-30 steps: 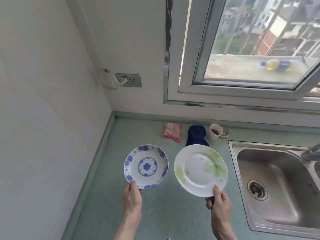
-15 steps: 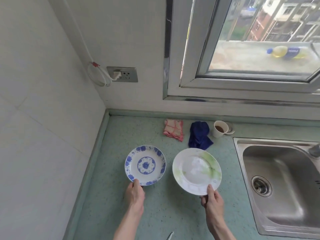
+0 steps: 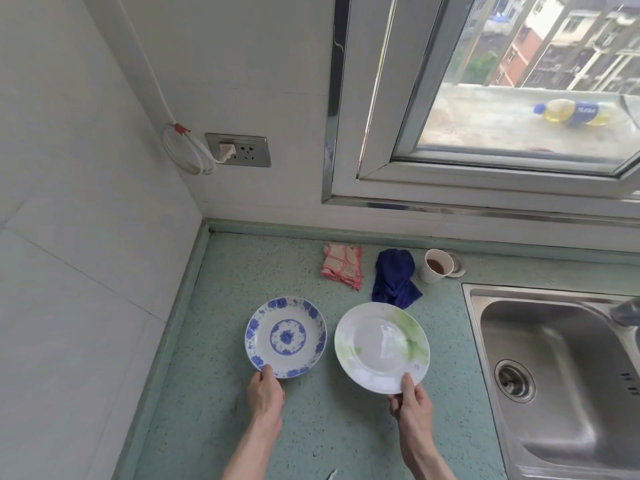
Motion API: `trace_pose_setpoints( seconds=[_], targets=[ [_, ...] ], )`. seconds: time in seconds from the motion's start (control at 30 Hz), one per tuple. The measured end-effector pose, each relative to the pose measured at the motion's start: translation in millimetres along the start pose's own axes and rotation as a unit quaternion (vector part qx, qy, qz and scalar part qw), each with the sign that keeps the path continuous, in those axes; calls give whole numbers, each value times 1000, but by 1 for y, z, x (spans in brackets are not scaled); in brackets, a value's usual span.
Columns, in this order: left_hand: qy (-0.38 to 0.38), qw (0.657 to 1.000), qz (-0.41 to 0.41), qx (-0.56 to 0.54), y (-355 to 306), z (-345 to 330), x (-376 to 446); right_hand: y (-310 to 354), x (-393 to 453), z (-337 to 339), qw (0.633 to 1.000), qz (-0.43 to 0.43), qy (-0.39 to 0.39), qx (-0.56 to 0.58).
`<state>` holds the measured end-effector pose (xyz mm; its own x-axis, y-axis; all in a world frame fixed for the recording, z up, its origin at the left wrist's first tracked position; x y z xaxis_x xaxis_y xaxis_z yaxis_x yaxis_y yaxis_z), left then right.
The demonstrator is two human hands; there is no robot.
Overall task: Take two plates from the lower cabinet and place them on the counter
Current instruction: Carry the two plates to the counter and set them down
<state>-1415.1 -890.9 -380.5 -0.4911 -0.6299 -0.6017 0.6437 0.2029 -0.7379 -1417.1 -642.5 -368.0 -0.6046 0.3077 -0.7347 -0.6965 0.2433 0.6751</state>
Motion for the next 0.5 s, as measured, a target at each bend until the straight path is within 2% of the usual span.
trace_pose_setpoints(
  seconds=[0.23,0.33,0.5],
  targets=[
    [9,1000,1,18,5,0,2,-2,7,1,999,-8,-3,-46],
    [22,998,8,59,7,0,0,4,8,-1,996,-1,-11,-84],
    [8,990,-44,134,-3,4,-5,4,20,3,987,-18,-48,-153]
  ],
)
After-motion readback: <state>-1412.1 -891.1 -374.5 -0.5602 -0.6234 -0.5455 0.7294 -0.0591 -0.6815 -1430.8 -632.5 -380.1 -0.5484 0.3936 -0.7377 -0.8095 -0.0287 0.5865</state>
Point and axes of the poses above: each hand's wrist, its own x-axis towards the middle knuckle, its own z-axis out of the back of the hand, y = z × x, the point moved 1 cm from there along x, towards the middle knuckle, and after that the axes turned 11 degrees about -z, right-handed, at the moved point
